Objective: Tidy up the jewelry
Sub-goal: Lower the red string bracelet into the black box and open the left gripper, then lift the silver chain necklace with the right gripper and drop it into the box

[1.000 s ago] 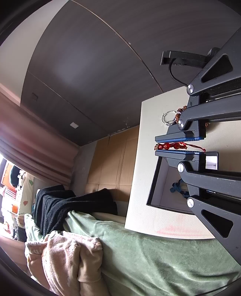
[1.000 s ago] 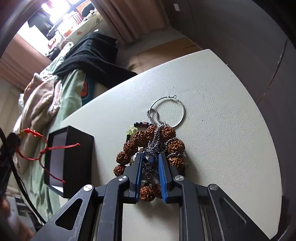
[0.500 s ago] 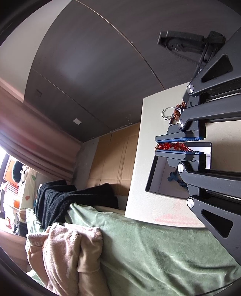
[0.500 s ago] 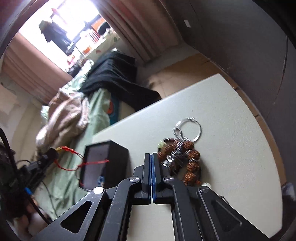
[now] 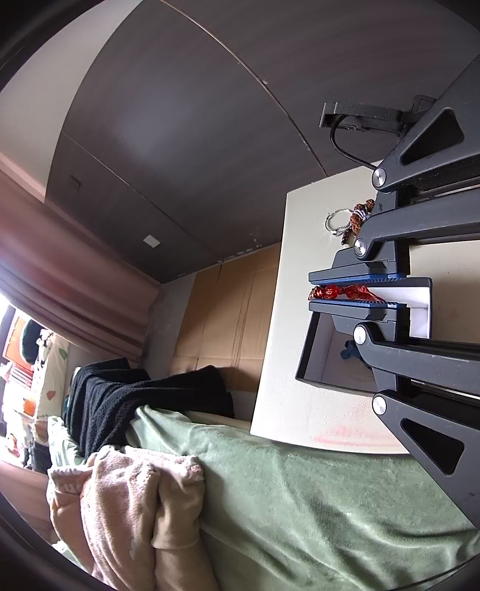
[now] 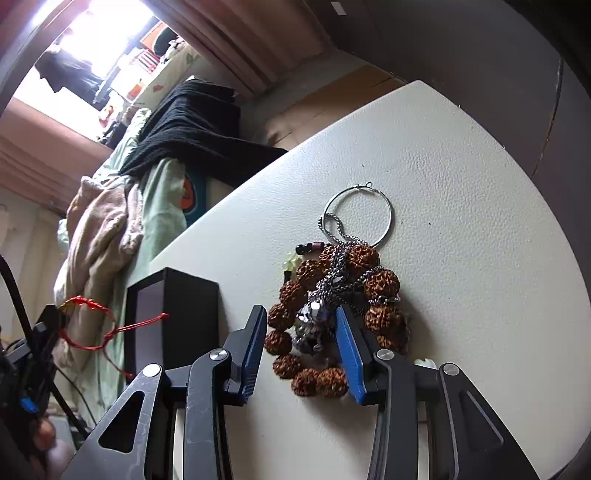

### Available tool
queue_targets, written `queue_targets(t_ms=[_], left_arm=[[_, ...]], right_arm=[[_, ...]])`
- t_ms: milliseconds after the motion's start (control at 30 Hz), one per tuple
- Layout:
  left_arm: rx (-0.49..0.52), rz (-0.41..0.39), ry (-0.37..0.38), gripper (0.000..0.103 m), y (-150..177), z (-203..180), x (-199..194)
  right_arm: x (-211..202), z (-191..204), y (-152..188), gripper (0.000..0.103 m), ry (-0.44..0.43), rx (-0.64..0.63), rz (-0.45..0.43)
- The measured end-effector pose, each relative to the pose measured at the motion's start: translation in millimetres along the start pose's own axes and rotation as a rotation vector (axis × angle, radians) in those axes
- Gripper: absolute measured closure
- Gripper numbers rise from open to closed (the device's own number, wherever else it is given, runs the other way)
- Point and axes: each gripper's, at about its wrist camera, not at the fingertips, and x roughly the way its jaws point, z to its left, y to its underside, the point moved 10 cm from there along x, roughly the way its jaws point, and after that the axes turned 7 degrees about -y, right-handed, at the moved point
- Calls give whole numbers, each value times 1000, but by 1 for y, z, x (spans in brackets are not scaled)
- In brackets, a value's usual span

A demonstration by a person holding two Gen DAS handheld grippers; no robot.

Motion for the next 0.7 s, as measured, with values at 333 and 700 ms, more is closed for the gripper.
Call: queue_targets(t_ms=[333, 700], left_arm=[[-29, 45, -6, 95, 4, 5, 4], [-73, 4, -10, 35, 3, 18, -21]], right_arm=[[-7, 2, -8, 89, -28, 27, -79], [-75, 61, -18, 89, -181, -66, -244]])
